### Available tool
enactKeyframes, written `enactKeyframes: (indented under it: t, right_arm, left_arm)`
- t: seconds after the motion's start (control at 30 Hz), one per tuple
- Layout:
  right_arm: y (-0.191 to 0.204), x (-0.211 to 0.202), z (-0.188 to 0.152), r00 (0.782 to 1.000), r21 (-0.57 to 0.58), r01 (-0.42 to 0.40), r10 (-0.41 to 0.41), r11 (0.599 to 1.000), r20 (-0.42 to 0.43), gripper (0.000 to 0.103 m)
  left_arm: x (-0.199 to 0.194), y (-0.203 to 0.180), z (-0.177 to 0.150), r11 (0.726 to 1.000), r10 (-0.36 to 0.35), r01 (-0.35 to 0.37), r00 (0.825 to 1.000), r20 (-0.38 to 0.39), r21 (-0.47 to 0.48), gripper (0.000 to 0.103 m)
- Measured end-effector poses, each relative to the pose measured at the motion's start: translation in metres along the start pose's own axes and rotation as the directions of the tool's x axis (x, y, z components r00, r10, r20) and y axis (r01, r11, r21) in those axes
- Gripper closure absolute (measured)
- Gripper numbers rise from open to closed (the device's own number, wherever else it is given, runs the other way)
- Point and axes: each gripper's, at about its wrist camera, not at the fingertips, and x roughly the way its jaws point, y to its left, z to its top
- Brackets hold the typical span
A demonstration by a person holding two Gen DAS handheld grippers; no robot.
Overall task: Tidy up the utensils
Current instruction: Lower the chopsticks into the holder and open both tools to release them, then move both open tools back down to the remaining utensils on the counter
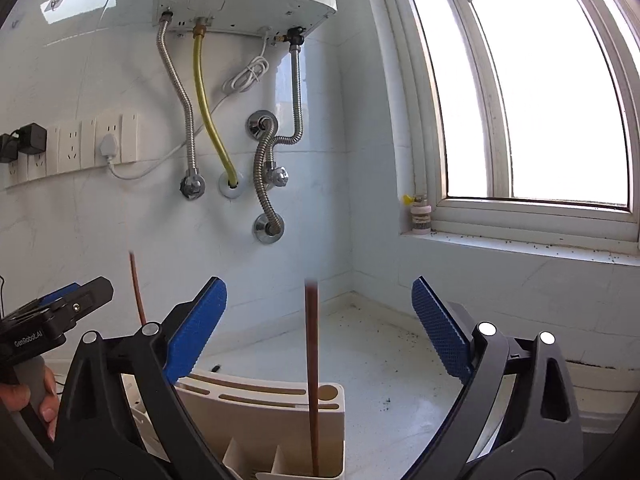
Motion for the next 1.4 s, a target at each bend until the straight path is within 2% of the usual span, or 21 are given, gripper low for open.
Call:
enactKeyframes:
  t: [0.03,0.33,0.47,0.77,0.93,1.07,1.2,1.3,1.4]
  right_arm:
    - [0.000,-0.002,0.002,1.000,-0.005,0.002,-0.002,1.000,0.008,0.022]
    - [-0.006,-0.018,0.024,0.998,0.010,-0.004,0.003,1.000,0.059,0.022]
    - [-0.005,-0.025,0.032,0.997,0.018,-0.016,0.014,1.000,0.070,0.022]
    - [0.013,-0.051,0.051,0.993,0.013,-0.061,0.060,0.998,0.102,0.021]
    - [0.029,-0.068,0.062,0.987,0.021,-0.113,0.110,0.993,0.113,0.020]
    - [0.048,-0.082,0.067,0.978,0.016,-0.167,0.164,0.986,0.126,0.017]
    - [0.071,-0.092,0.069,0.964,0.023,-0.243,0.239,0.970,0.114,0.016]
    - [0.090,-0.095,0.065,0.949,0.041,-0.306,0.302,0.951,0.087,0.016]
    - [0.111,-0.098,0.057,0.933,0.038,-0.357,0.355,0.933,0.052,0.016]
  left_arm:
    - [-0.001,0.000,0.002,1.000,0.001,-0.001,1.000,-0.010,-0.001,0.006]
    - [-0.030,-0.007,0.020,0.997,0.004,-0.008,0.998,0.056,0.078,0.006]
    - [-0.046,-0.005,0.029,0.996,0.017,-0.023,0.997,0.073,0.085,0.006]
    - [-0.115,0.009,0.059,0.993,0.090,-0.101,0.982,0.166,0.060,0.006]
    - [-0.165,0.026,0.075,0.985,0.158,-0.170,0.964,0.213,0.038,0.005]
    - [-0.206,0.039,0.084,0.969,0.221,-0.242,0.943,0.248,0.056,0.005]
    - [-0.248,0.059,0.091,0.942,0.312,-0.332,0.919,0.242,0.043,0.005]
    - [-0.276,0.076,0.092,0.918,0.386,-0.397,0.900,0.201,0.017,0.005]
    - [-0.302,0.090,0.088,0.883,0.460,-0.468,0.873,0.164,0.015,0.005]
